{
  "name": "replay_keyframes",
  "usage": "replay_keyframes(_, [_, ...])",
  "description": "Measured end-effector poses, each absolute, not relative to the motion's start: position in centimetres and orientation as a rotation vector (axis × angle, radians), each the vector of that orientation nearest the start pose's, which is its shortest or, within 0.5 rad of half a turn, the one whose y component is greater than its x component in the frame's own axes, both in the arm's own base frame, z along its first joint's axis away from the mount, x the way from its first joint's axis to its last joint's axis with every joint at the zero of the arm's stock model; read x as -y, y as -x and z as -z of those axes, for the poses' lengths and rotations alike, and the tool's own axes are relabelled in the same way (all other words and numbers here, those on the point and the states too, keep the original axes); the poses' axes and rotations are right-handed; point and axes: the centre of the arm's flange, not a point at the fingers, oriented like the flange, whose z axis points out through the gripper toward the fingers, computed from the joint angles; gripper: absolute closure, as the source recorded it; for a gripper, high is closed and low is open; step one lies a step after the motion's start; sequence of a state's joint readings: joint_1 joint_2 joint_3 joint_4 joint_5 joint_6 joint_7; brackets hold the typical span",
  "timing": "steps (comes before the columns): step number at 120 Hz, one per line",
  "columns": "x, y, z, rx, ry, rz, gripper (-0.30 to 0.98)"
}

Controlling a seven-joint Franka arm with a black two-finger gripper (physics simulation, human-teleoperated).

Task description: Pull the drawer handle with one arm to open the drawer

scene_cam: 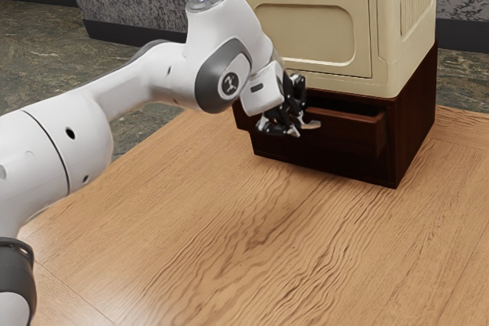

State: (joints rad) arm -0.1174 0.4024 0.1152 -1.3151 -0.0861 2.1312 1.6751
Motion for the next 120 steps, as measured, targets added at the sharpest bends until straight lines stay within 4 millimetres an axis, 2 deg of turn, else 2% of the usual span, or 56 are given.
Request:
replay_keyframes(92, [2.3,-69.3,-57.4,-2.145,1.953,0.364,0.71])
replay_keyframes(120, [2.2,-68.9,-57.1,-2.155,1.975,0.333,0.70])
